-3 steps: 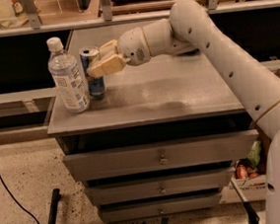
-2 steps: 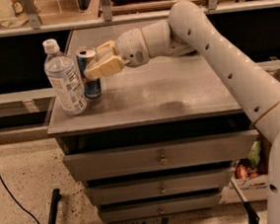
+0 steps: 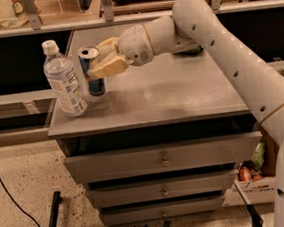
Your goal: Move redbull can near blue plastic bottle
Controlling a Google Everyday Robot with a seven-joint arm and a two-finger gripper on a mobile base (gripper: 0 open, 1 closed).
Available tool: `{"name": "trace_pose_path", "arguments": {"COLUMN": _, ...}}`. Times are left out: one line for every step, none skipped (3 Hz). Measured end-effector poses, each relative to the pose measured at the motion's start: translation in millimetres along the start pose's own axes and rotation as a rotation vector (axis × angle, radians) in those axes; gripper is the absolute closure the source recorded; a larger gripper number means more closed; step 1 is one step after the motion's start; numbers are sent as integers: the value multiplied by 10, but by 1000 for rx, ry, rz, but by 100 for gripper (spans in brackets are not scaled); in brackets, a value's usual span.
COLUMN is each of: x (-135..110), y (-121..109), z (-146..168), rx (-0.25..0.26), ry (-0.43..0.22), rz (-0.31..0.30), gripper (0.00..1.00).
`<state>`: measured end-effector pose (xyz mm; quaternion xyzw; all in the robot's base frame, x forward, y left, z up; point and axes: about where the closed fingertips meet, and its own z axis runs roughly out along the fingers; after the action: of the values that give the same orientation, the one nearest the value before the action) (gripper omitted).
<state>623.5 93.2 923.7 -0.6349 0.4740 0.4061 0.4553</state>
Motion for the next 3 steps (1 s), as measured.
{"name": "trace_pose_path", "arguments": {"x": 172, "y": -58, "z": -78, "rx": 25, "ry": 46, "rz": -4, "gripper": 13}}
{"name": "trace_pose_path", "arguments": {"x": 466, "y": -57, "z": -116, "rx": 30, "ry": 89, "rz": 55, "gripper": 0}}
{"name": "trace_pose_path", "arguments": {"x": 767, "y": -70, "z": -159, "rx": 29, "ry": 140, "rz": 129, "gripper": 0}}
